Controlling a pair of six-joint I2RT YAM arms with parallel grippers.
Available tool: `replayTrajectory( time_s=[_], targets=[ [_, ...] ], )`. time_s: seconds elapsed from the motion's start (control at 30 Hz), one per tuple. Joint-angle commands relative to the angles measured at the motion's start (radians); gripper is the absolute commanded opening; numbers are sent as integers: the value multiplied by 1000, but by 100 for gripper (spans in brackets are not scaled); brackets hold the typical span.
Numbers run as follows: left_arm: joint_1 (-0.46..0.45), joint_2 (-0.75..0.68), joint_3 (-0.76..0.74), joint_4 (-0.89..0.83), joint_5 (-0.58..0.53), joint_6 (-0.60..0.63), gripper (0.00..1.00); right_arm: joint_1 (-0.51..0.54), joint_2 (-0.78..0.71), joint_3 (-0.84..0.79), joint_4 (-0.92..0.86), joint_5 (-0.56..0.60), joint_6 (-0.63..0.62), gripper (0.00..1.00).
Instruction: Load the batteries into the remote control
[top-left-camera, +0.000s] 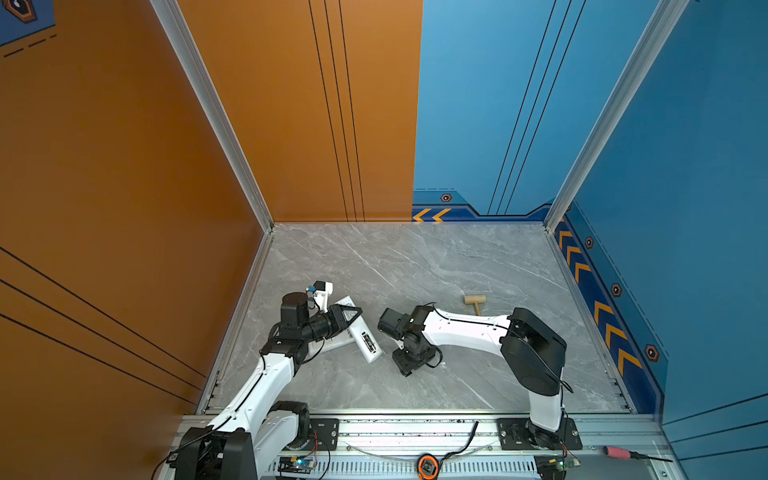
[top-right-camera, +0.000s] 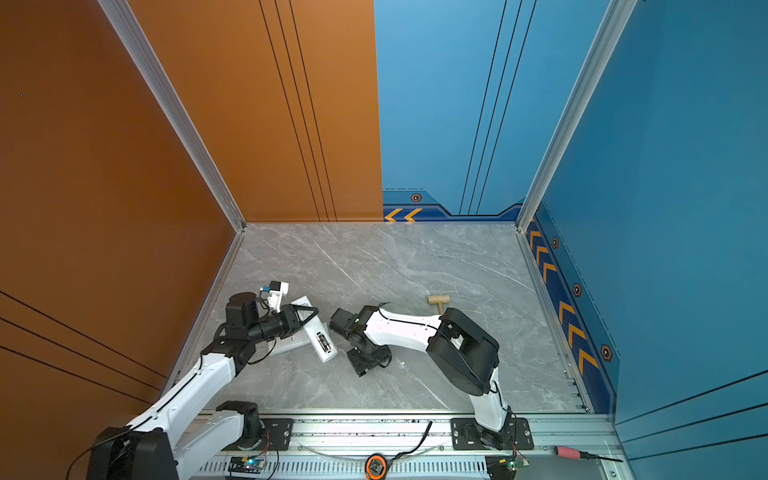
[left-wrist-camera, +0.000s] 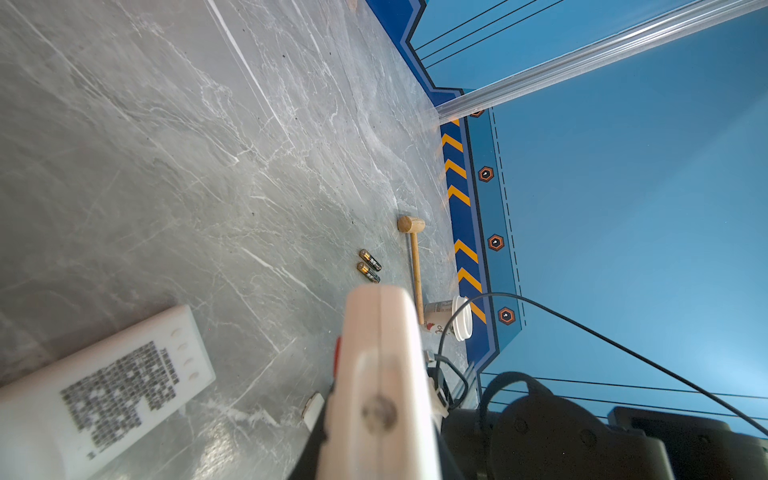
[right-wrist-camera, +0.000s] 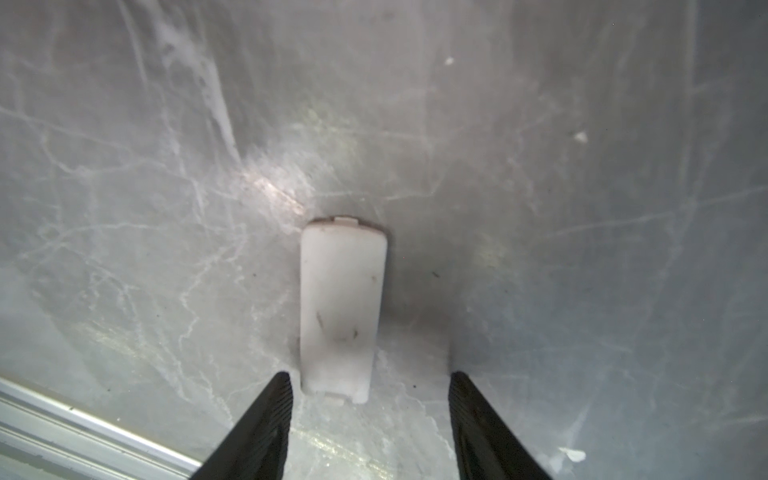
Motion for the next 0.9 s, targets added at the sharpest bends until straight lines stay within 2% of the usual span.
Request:
replayTrajectory(
  time_s=[0.0, 0.17, 0.5, 0.87],
  targets=[
    [9, -12, -9, 4, -3, 4, 0, 6, -1, 10, -63, 37, -9, 58],
    [11, -11, -11, 14, -3, 0, 0, -41, -51, -66, -73, 56, -14, 57],
    [15, -11, -14, 13, -1, -1, 0, -80, -64, -41, -78, 68, -24, 56],
    [18, -16, -10, 1, -6, 9, 0, 73, -124, -60, -71, -21, 102, 55]
  ],
)
